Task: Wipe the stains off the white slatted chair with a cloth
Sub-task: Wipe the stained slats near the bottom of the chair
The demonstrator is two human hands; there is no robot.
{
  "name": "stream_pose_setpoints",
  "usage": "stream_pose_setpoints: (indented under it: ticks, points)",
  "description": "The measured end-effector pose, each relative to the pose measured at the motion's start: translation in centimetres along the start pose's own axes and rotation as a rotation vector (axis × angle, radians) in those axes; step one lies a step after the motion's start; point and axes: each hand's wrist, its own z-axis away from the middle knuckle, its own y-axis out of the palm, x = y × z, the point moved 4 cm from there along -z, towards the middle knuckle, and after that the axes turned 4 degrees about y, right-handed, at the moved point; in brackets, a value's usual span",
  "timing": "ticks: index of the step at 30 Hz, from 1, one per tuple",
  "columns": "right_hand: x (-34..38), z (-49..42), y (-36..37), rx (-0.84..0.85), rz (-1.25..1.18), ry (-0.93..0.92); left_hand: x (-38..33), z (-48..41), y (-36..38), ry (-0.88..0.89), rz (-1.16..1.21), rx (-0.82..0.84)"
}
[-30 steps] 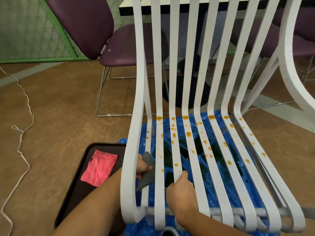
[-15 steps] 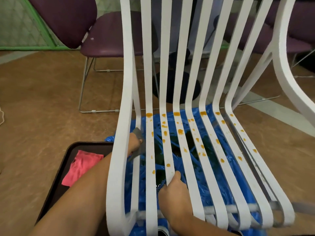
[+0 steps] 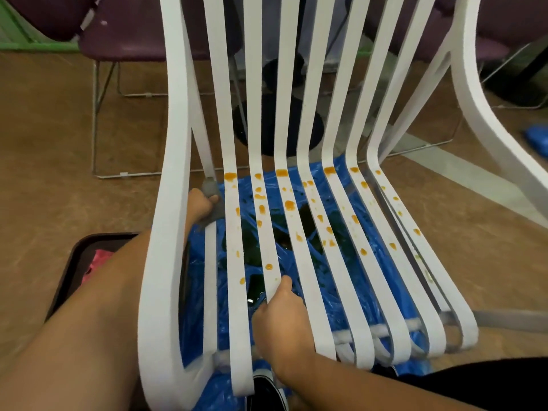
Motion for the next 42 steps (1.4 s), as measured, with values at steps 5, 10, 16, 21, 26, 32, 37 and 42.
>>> stream_pose_setpoints:
  ticks: [5, 10, 16, 21, 26, 32, 37, 42]
  points:
    - [-0.2, -0.1, 0.2, 0.006, -0.014, 0.017, 2.1, -2.1, 0.9, -0.061, 0.027, 0.036]
    - [-0.2, -0.2, 0.4, -0.012, 0.002, 0.008, 2.8, -0.5, 1.1, -0.140, 0.135, 0.206]
    - [0.1, 0.0, 0.4, -0.025, 0.013, 0.003, 5.5, 6.4, 1.8, -0.117, 0.127, 0.551]
    - [0.0, 0.2, 0.3, -0.022, 0.005, 0.006, 10.2, 11.8, 4.4, -0.151, 0.002, 0.642]
    - [0.1, 0.4, 0.2, -0.019, 0.001, 0.004, 13.5, 15.0, 5.5, -0.144, -0.056, 0.638]
    - [0.2, 0.3, 0.2, -0.005, -0.009, -0.002, 10.1, 13.1, 4.8, -0.030, 0.027, 0.112]
    - [-0.1, 0.1, 0.4, 0.018, -0.015, 0.012, 6.0, 5.5, 2.8, 0.112, -0.028, -0.184]
    - [-0.3, -0.3, 0.4, 0.033, -0.026, 0.020, 2.4, 1.8, 2.0, 0.325, -0.118, -0.375]
